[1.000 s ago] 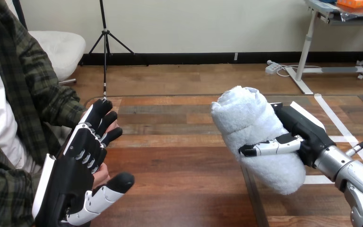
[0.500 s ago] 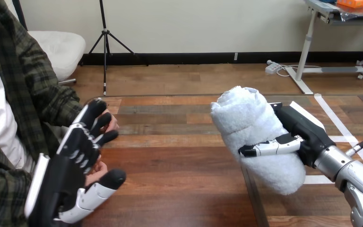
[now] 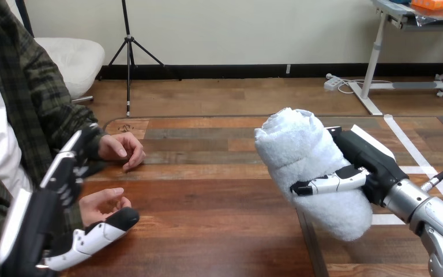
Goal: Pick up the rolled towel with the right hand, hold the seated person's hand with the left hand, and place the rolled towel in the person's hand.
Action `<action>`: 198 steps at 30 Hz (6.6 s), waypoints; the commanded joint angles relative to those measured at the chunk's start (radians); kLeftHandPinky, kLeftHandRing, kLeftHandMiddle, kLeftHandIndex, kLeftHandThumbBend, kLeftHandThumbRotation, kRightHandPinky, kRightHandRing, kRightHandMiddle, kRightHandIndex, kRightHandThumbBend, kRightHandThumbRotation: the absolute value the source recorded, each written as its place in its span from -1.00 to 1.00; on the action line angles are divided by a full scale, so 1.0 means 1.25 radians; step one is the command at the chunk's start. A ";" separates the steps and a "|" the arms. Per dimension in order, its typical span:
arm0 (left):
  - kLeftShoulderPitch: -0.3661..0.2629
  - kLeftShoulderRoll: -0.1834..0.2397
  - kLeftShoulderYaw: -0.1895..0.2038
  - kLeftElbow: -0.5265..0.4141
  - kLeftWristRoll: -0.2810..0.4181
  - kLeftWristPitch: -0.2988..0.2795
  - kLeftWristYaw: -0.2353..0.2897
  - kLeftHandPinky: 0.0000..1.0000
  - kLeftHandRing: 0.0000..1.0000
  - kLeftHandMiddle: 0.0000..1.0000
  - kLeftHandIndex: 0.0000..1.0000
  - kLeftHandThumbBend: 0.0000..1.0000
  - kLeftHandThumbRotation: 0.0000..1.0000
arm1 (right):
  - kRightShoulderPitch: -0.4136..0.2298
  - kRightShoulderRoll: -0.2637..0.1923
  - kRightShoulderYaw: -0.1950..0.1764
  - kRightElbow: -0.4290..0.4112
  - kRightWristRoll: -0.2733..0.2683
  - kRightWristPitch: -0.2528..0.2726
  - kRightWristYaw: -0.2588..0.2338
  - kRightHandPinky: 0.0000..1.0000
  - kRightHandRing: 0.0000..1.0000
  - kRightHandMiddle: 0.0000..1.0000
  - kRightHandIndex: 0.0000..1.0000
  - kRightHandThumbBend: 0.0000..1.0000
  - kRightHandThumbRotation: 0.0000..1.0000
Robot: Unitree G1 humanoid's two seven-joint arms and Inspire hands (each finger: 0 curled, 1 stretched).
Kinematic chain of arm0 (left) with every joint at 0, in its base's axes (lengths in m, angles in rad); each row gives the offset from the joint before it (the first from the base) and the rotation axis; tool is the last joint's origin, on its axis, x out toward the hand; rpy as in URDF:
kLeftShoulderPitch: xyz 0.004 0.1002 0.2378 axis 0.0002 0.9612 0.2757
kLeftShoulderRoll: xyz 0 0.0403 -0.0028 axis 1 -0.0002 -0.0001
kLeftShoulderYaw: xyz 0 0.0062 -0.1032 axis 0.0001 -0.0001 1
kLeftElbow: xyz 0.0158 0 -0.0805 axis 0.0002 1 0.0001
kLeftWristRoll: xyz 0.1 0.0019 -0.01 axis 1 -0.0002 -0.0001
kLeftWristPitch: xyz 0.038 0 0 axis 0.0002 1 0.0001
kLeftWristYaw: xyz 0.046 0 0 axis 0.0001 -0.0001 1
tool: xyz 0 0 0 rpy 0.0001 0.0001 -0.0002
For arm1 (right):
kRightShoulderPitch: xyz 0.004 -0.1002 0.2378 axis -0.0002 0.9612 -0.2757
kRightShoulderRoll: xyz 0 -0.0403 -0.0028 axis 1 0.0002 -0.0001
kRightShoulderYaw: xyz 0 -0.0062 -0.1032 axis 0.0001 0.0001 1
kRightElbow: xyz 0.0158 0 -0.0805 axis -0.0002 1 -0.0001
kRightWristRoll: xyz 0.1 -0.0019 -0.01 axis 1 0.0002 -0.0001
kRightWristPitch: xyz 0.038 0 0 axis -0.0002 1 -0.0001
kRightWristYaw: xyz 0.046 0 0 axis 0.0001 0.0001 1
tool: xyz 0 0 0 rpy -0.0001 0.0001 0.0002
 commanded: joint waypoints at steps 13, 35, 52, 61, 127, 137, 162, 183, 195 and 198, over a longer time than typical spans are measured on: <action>-0.031 0.069 0.075 -0.020 0.093 0.015 0.031 0.76 0.87 0.88 0.81 1.00 -0.06 | -0.020 -0.007 -0.031 -0.070 0.026 -0.003 0.004 -0.52 -0.42 -0.25 -0.15 0.67 -1.00; -0.035 0.136 0.096 -0.056 0.148 0.082 0.008 0.61 0.77 0.78 0.74 1.00 -0.27 | -0.003 -0.022 -0.040 -0.107 0.038 0.026 0.021 -0.50 -0.41 -0.25 -0.14 0.68 -1.00; -0.075 0.213 0.099 0.031 0.192 0.102 -0.006 0.58 0.71 0.75 0.71 1.00 -0.45 | 0.047 -0.048 -0.049 -0.217 0.053 0.080 0.047 -0.53 -0.43 -0.25 -0.14 0.69 -1.00; -0.098 0.257 0.092 0.077 0.229 0.120 -0.006 0.56 0.70 0.74 0.70 1.00 -0.56 | 0.083 -0.059 -0.057 -0.301 0.079 0.127 0.072 -0.54 -0.43 -0.25 -0.15 0.70 -1.00; -0.295 0.487 -0.092 0.423 0.586 0.070 0.150 0.55 0.67 0.68 0.65 1.00 -0.59 | 0.225 -0.102 -0.125 -0.605 0.219 0.211 0.177 -0.64 -0.49 -0.25 -0.13 0.63 -1.00; -0.323 0.510 -0.143 0.446 0.664 0.083 0.194 0.55 0.65 0.65 0.64 1.00 -0.47 | 0.240 -0.105 -0.131 -0.638 0.243 0.218 0.192 -0.63 -0.48 -0.25 -0.12 0.63 -1.00; -0.401 0.563 -0.256 0.479 0.790 0.162 0.212 0.49 0.57 0.58 0.58 1.00 -0.50 | 0.267 -0.116 -0.155 -0.692 0.306 0.240 0.247 -0.61 -0.44 -0.23 -0.11 0.58 -1.00; -0.455 0.578 -0.324 0.562 0.823 0.167 0.306 0.29 0.38 0.45 0.47 1.00 -0.63 | 0.273 -0.115 -0.179 -0.705 0.333 0.220 0.293 -0.63 -0.47 -0.24 -0.11 0.56 -0.96; -0.465 0.583 -0.339 0.569 0.809 0.177 0.281 0.21 0.33 0.43 0.39 1.00 -0.70 | 0.270 -0.116 -0.187 -0.705 0.342 0.219 0.309 -0.62 -0.46 -0.25 -0.12 0.56 -0.93; -0.469 0.583 -0.345 0.580 0.808 0.176 0.282 0.22 0.34 0.45 0.39 0.98 -0.70 | 0.270 -0.116 -0.189 -0.704 0.339 0.213 0.310 -0.62 -0.46 -0.24 -0.13 0.56 -0.92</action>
